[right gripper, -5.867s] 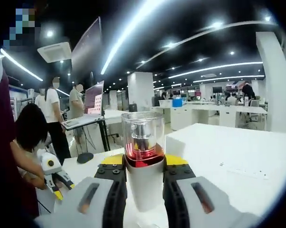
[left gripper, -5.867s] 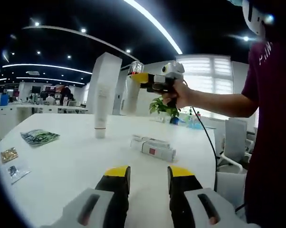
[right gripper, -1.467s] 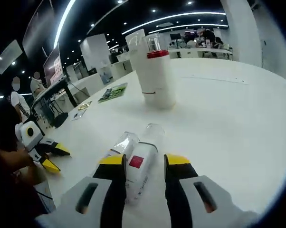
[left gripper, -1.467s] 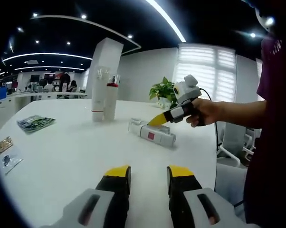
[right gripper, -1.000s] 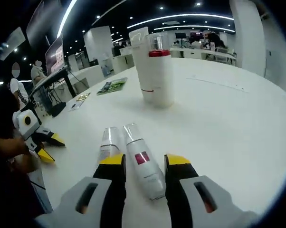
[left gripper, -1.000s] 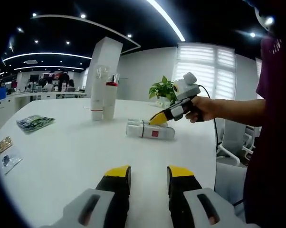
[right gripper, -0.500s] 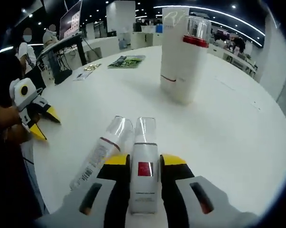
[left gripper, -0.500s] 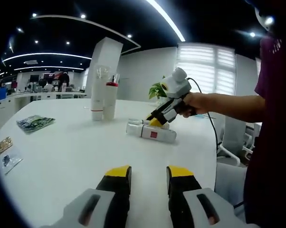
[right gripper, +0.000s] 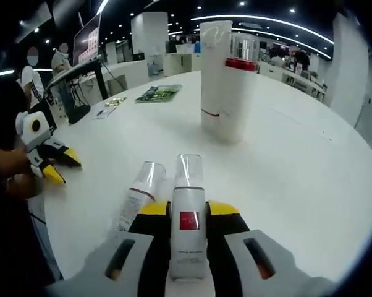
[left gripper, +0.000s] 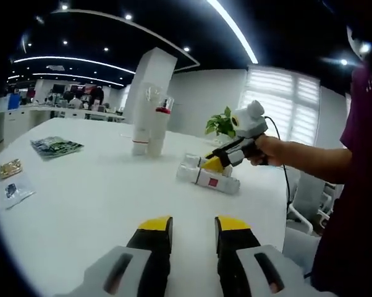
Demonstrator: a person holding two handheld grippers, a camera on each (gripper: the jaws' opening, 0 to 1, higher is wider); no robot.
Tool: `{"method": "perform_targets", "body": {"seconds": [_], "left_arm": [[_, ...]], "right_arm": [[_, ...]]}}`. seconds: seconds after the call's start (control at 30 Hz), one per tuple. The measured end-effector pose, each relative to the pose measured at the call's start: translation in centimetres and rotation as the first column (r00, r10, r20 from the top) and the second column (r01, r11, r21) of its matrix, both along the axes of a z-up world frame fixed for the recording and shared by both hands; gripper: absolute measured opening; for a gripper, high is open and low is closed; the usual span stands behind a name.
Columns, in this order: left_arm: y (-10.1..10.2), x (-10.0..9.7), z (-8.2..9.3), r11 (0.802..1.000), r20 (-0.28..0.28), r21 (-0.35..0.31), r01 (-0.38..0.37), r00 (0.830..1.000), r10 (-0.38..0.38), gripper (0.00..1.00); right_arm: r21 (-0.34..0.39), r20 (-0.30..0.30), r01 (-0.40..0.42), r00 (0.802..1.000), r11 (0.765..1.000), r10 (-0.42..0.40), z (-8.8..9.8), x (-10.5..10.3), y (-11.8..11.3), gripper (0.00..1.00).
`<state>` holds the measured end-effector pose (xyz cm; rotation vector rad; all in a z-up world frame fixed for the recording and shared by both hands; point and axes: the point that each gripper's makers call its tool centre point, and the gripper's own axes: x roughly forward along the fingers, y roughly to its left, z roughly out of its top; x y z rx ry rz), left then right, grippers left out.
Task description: Arrange the skincare products in the storage area until every visible bottle or jar stands upright without overlapping.
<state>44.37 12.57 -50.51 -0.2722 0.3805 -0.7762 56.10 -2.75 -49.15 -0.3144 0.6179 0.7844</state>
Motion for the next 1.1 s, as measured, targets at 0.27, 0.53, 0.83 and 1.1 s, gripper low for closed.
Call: {"method": "perform_targets", "body": {"seconds": [0.27,0.53,0.83,1.1], "left_arm": [[-0.2,0.9,2.8,0.988,-0.024,-0.129,-0.079,0.997,0.077,0.32],[-1.3,1.8,6.4,0.961,-0.077,-0.243,-0.134,0.99,0.118,0.42],[-1.9,1.6,9.2,0.914,-0.158,-0.36,-0.187,0.978,0.137,0.59],[-3.7,0.9,9.9,0.888,-0.197,-0.42,-0.189,0.974,0.114,0.64]], "right_arm": [[0.192,0.116,-0.077,0.992,0.978,0.055,4.6,-2.2,2.9,0.19],[0.271,0.237,-0.171,0.966,0.947,0.106,7.2,-5.3,6.4,0.2],[0.304,0.328,-0.192,0.941,0.933,0.087,8.4,-8.1,7.5,0.2],[0.245,0.392,-0.247,0.91,0.938,0.137,8.5,-10.2,8.7,0.2]]}}
